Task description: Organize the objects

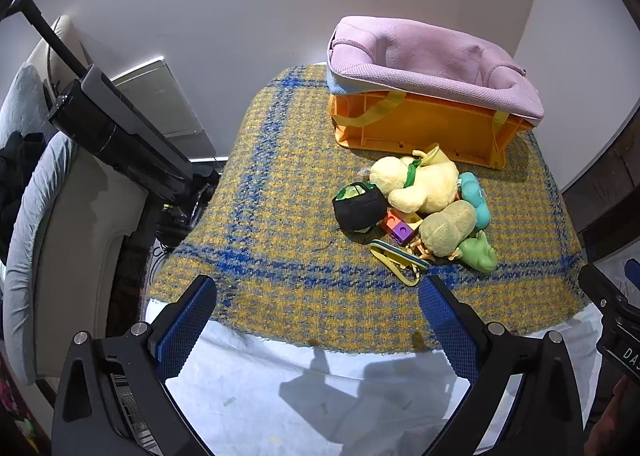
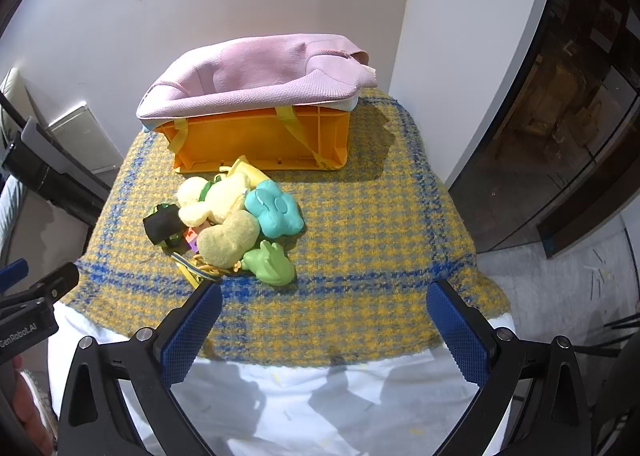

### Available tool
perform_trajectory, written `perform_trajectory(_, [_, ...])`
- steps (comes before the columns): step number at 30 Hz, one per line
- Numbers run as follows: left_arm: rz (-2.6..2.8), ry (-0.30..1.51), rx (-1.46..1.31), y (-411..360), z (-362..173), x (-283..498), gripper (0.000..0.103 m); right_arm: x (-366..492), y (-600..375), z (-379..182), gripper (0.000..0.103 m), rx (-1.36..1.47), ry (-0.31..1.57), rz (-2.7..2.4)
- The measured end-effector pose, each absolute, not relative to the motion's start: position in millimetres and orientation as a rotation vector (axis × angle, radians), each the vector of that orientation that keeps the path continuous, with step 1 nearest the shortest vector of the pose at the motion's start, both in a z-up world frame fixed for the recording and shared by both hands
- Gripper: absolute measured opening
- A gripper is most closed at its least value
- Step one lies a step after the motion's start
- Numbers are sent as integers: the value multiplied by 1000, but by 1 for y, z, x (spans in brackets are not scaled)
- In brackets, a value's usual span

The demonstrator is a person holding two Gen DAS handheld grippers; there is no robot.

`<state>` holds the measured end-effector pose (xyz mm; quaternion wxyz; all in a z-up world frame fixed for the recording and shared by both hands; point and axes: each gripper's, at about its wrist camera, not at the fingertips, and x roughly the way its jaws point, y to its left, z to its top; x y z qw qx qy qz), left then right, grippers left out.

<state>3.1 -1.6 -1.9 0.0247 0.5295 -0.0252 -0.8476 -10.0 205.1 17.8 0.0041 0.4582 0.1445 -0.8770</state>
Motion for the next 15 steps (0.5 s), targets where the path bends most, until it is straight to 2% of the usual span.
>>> perform_trajectory(9, [-2612,-64,1647,-2,-3,5,103,-9,204,18,103,1435,449,-2766])
perform_trajectory(10, [-2595,74,1623,-3,-3,5,103,-9,205,18,103,1435,446,-2766])
perform_trajectory(15, [-2592,86,1626,-3,-5,6,103,-8,205,18,103,1434,441,-2768])
